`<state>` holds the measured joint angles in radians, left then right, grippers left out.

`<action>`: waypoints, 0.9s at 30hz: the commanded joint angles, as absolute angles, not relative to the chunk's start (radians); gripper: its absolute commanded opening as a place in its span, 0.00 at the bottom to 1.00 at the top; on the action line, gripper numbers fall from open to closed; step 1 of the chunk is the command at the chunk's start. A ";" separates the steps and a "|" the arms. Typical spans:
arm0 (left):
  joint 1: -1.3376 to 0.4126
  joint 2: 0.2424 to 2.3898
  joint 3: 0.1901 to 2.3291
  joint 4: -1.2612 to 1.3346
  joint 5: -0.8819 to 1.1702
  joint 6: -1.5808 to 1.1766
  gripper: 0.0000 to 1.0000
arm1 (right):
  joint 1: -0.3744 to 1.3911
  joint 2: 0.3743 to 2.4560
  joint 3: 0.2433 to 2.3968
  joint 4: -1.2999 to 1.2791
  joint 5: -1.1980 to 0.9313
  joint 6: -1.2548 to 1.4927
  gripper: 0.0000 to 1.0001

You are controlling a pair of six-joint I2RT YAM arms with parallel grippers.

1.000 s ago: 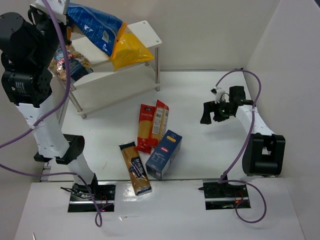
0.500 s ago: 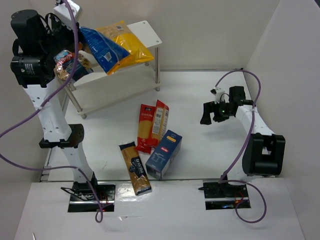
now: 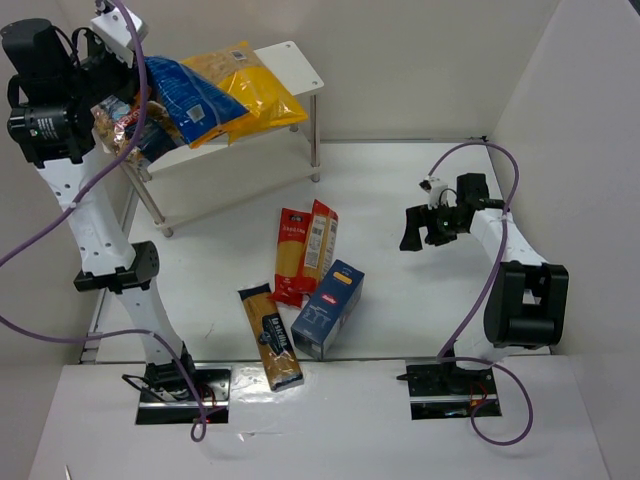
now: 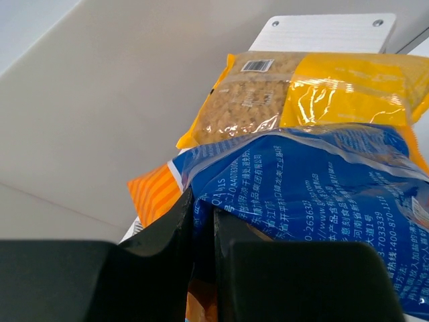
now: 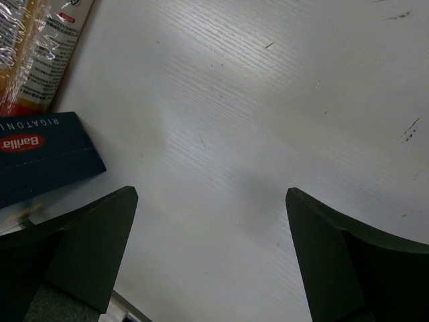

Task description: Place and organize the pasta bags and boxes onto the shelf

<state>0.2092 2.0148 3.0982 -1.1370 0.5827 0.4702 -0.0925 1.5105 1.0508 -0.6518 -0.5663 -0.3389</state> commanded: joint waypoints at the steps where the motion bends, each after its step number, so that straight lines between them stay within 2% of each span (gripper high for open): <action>1: 0.235 2.037 3.137 -0.895 0.644 0.514 0.00 | -0.098 1.511 1.069 -0.676 -0.604 -0.365 1.00; 14: 0.247 2.102 3.137 -0.799 0.635 0.563 0.01 | -0.098 1.549 1.078 -0.686 -0.614 -0.365 1.00; 17: 0.247 2.112 3.137 -0.762 0.609 0.552 0.10 | -0.098 1.549 1.078 -0.686 -0.614 -0.374 1.00; 18: 0.247 2.123 3.137 -0.762 0.609 0.552 0.18 | -0.098 1.558 1.078 -0.686 -0.614 -0.374 1.00; 23: 0.247 2.151 3.137 -0.739 0.562 0.575 0.27 | -0.098 1.559 1.078 -0.686 -0.623 -0.374 1.00; 25: 0.247 2.160 3.137 -0.730 0.549 0.575 0.37 | -0.098 1.559 1.078 -0.686 -0.623 -0.374 1.00; 26: 0.247 2.160 3.137 -0.730 0.549 0.575 0.47 | -0.098 1.559 1.078 -0.686 -0.623 -0.374 1.00; 27: 0.247 2.160 3.137 -0.730 0.549 0.575 0.53 | -0.098 1.559 1.078 -0.686 -0.623 -0.374 1.00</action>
